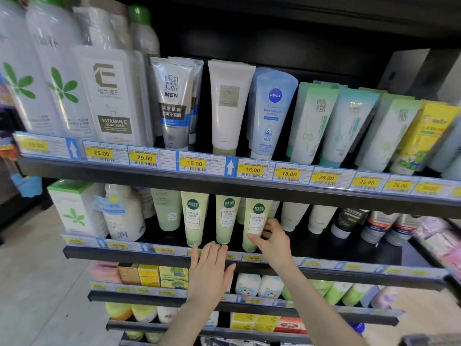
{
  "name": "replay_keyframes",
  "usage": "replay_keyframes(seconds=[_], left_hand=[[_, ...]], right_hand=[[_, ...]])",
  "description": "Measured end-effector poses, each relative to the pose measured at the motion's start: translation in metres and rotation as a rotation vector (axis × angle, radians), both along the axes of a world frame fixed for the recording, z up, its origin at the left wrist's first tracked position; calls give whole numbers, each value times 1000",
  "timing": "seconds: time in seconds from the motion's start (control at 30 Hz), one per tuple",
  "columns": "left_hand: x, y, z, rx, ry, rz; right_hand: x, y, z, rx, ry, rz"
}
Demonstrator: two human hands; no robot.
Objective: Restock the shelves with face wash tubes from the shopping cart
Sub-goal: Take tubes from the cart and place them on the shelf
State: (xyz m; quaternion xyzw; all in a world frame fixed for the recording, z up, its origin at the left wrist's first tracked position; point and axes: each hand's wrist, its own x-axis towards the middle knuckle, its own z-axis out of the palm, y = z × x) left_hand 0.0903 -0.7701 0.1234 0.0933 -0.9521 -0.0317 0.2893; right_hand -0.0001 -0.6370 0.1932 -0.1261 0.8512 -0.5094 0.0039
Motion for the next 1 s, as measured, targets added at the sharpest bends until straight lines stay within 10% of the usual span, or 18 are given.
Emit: replay_keyframes(seconds=[0.73, 1.0], left_hand=[[3, -1, 7, -64, -89, -8], [1, 13, 37, -88, -187, -52]], right_hand=[[4, 2, 1, 180, -18, -1], [20, 62, 6, 649, 310, -85]])
